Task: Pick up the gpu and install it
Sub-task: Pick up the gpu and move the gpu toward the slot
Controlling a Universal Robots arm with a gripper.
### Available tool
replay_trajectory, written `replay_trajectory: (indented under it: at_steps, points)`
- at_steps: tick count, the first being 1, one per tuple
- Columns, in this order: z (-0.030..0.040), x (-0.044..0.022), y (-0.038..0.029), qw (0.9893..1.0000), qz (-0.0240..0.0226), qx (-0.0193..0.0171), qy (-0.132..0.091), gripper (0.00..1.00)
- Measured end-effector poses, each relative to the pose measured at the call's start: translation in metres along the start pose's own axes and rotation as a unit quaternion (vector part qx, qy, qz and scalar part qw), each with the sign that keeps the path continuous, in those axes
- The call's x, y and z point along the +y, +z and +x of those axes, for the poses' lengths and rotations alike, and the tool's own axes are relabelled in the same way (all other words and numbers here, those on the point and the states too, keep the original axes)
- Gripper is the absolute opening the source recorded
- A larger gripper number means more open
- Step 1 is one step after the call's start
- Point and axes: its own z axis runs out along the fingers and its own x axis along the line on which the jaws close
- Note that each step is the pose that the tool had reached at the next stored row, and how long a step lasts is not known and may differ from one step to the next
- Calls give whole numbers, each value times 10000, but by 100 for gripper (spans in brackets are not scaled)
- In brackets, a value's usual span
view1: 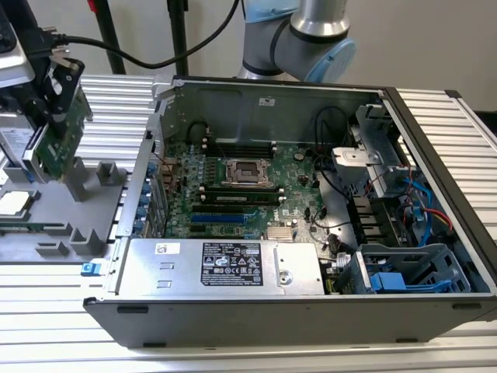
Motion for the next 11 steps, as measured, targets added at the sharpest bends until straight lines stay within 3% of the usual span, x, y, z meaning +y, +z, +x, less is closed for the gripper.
replay_trajectory:
  at_steps: [11]
  points:
    - [-1,6,-103,10000,0,0,0,0]
